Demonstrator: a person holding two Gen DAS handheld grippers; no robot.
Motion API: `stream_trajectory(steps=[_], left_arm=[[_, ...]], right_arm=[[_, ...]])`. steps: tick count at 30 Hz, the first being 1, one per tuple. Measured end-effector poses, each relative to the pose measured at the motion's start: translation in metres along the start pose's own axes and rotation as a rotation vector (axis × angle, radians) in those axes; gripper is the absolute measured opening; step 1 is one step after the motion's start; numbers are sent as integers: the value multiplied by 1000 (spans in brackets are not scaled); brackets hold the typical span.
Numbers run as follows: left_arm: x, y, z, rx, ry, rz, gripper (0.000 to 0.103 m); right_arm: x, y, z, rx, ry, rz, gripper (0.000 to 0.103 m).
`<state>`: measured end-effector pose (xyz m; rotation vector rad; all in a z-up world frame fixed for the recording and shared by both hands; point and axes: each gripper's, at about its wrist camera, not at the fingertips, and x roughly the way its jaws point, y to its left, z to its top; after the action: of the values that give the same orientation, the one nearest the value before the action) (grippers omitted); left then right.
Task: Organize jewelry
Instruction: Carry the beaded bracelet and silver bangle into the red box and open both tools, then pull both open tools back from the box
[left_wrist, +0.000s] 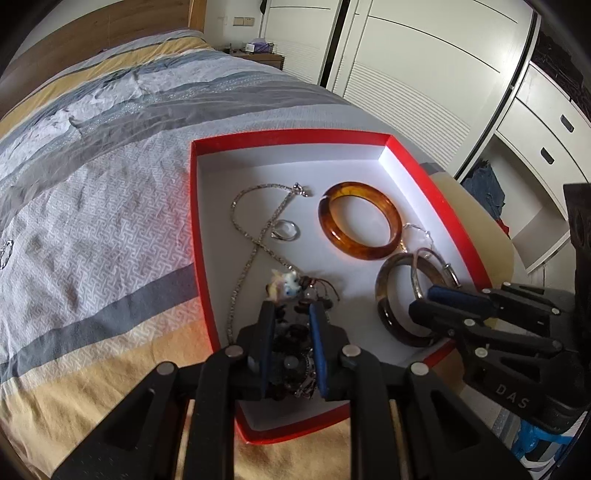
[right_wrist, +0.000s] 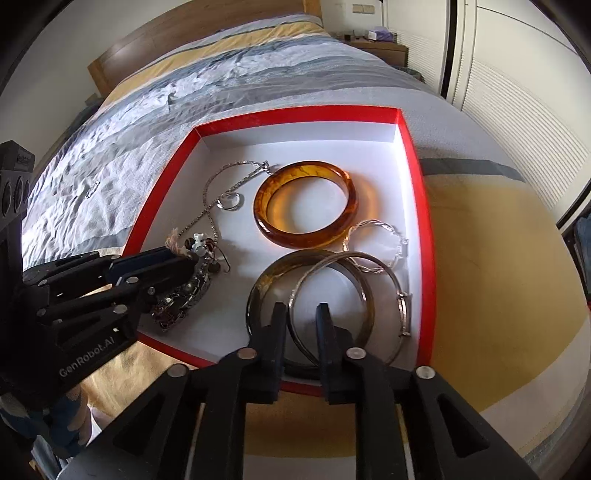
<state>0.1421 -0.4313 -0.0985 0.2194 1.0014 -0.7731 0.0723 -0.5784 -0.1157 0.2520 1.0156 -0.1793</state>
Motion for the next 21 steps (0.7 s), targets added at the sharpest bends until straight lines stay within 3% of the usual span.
stream_trajectory(steps=[2, 11, 21], left_arm=[[-5, 1, 2, -8, -11, -6, 31], [-64, -3, -6, 4, -104, -1, 32], [-170, 37, -57, -48, -180, 113, 32]], right_arm=[[-7, -3, -2, 12, -11, -3, 35], [-69, 6, -12, 40, -99, -29, 61], [-151, 85, -62, 29, -211, -44, 79]])
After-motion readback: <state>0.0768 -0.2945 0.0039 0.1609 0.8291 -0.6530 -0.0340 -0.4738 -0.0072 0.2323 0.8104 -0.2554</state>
